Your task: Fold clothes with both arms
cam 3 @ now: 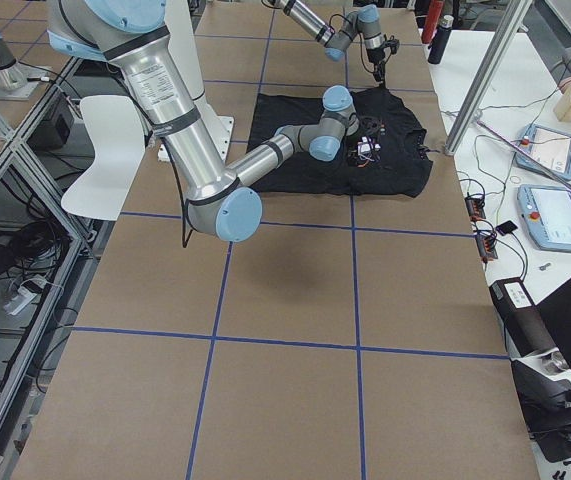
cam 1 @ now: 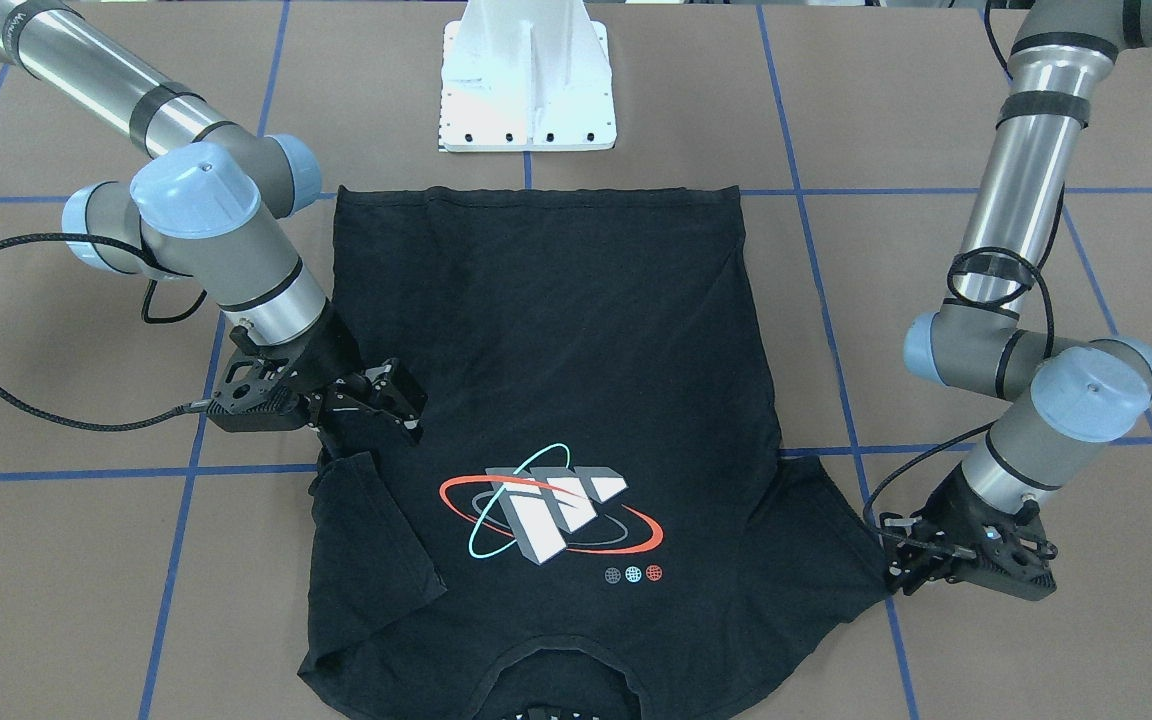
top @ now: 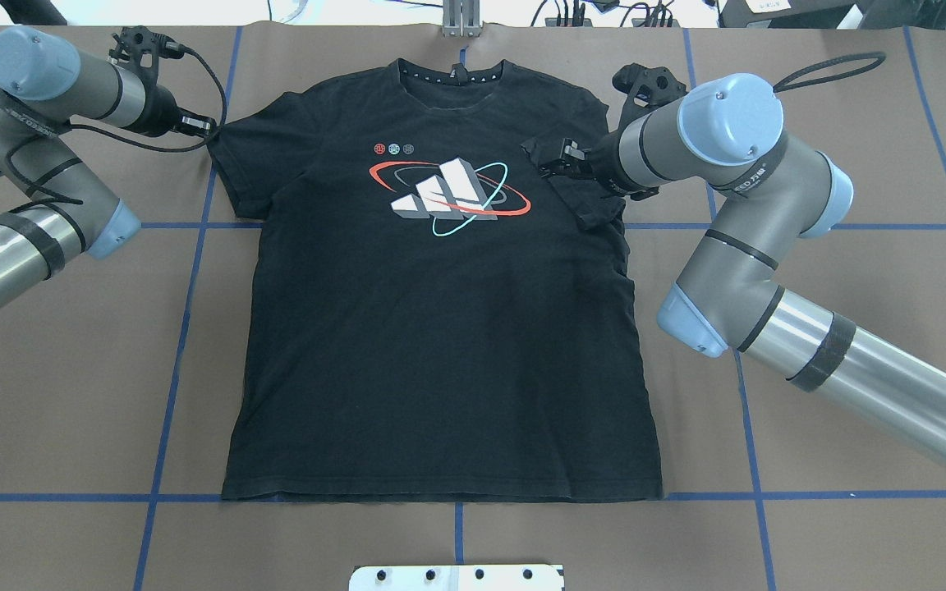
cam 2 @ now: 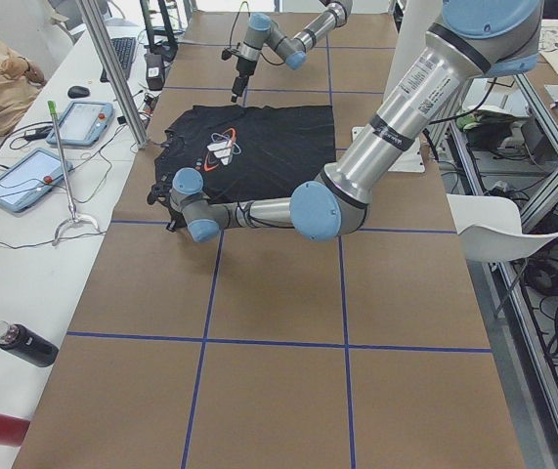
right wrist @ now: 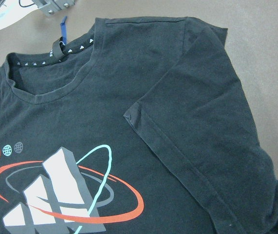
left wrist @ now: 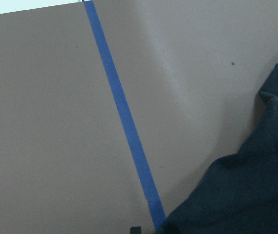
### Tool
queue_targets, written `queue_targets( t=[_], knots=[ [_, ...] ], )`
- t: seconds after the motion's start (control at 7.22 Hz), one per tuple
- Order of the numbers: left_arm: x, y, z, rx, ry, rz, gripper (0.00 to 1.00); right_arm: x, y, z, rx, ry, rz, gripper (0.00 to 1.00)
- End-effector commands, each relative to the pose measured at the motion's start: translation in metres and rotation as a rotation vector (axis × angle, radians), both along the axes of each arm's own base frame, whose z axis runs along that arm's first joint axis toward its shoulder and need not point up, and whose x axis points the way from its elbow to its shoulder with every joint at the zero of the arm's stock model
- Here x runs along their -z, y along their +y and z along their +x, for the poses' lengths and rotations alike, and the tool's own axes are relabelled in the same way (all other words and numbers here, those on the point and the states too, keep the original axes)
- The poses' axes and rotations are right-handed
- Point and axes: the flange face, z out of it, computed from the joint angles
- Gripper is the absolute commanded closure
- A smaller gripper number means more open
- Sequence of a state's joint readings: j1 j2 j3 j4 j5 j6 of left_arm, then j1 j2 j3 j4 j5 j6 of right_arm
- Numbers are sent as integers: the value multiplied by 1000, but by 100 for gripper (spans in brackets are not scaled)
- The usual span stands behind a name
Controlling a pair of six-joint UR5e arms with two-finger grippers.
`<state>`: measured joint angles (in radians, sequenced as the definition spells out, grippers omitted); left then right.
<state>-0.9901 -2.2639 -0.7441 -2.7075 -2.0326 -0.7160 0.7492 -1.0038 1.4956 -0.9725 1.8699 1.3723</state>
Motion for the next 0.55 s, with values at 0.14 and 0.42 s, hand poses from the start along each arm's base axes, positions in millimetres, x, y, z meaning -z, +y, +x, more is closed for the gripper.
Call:
queue_targets(
  t=[0.14,0.42],
  knots=[
    [31,2,-3,-7,54,13,100,1,-1,1,-3,-2,1,1],
    [106,18,-14,-42,120,-28,100,1,-5,5,-10,-1,2,1]
  ],
)
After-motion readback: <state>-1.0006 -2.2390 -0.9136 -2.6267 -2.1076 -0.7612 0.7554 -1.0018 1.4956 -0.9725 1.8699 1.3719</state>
